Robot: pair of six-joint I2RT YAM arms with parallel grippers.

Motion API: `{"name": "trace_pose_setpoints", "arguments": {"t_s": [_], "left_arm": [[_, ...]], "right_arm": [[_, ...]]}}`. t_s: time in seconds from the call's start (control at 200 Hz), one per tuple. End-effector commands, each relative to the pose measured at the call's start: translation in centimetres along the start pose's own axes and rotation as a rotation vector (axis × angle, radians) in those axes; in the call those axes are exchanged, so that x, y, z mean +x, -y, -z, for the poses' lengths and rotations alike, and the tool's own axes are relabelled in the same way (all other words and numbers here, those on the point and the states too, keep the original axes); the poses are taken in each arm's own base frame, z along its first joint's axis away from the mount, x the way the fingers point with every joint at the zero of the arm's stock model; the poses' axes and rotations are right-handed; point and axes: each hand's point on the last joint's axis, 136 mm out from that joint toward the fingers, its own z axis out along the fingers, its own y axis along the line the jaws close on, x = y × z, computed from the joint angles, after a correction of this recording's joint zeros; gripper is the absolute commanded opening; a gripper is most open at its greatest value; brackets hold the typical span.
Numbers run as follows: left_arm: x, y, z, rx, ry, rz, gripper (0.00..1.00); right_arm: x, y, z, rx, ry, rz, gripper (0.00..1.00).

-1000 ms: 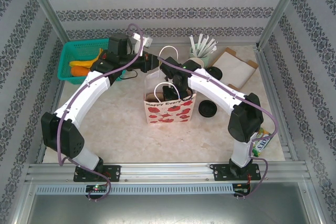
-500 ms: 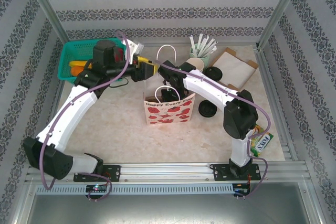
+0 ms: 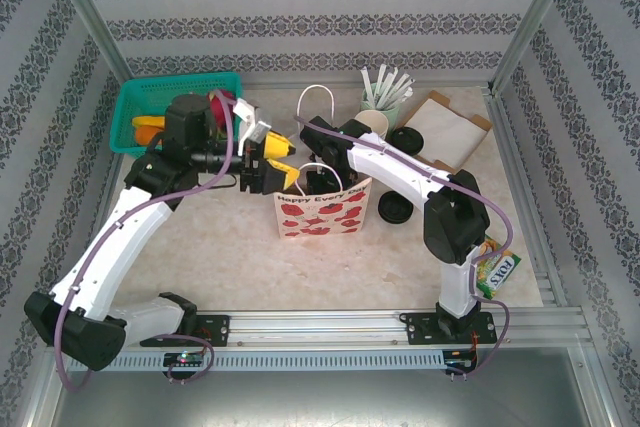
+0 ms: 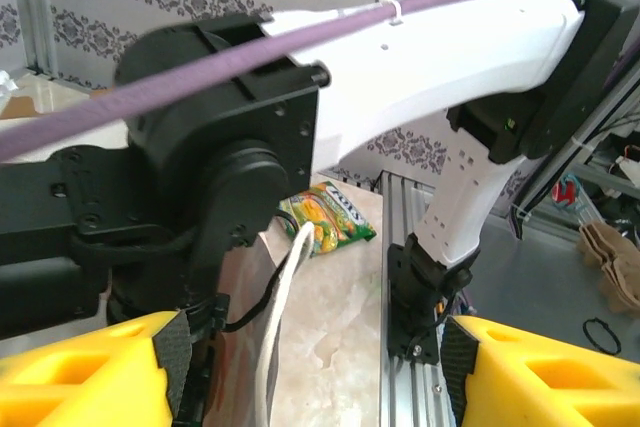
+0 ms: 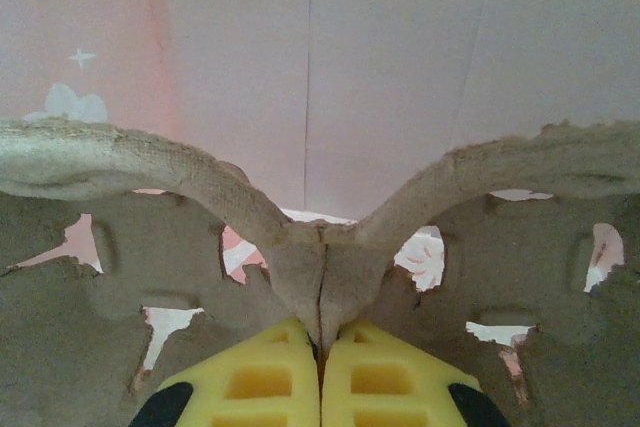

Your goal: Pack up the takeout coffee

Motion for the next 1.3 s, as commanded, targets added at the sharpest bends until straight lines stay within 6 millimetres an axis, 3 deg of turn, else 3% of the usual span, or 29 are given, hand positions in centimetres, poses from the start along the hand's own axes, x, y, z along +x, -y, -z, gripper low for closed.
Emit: {"name": "trace_pose_setpoints", "arguments": {"t_s": [0.0,0.25,0.46,0.62,0.859,1.039,1.294], "left_arm": [[1.1,-0.9,-1.0,-0.109,-0.044,-0.072,0.69],[1.8,-0.8,-2.1,-0.075,-0.059,-0.086,0.6],[2.0,-0.4,-2.1,-0.057,-0.065,-0.072,0.29],[1.7,0.1,-2.0,-0.033,-0.064,-0.08,0.0],[0.0,0.5,-1.5,-0.049,-0.012,-0.11,0.0],[-1.0,-0.7,-0.9,-0.157,0.03,-0.095,0.0],[-2.0,0.1,-0.4,-0.149,0.062,-0.114,0.0]], "right_arm": [[-0.1,-0.6,-0.1,-0.008,-0.004,0.026,0.0],[-0.4,-0.7,0.2,-0.008,0.014,0.021,0.0],[-0.7,-0.9,0.0,-0.012,0.02,0.019,0.0],[-0.9,-0.6,-0.3,0.007,0.031,0.006,0.0],[-1.3,-0.1,-1.0,0.046,0.047,-0.001,0.0],[-1.7,0.5,-1.8,0.102,0.083,-0.007,0.0],[-1.7,0.8,-3.5,0.109,0.09,-0.022,0.0]]}}
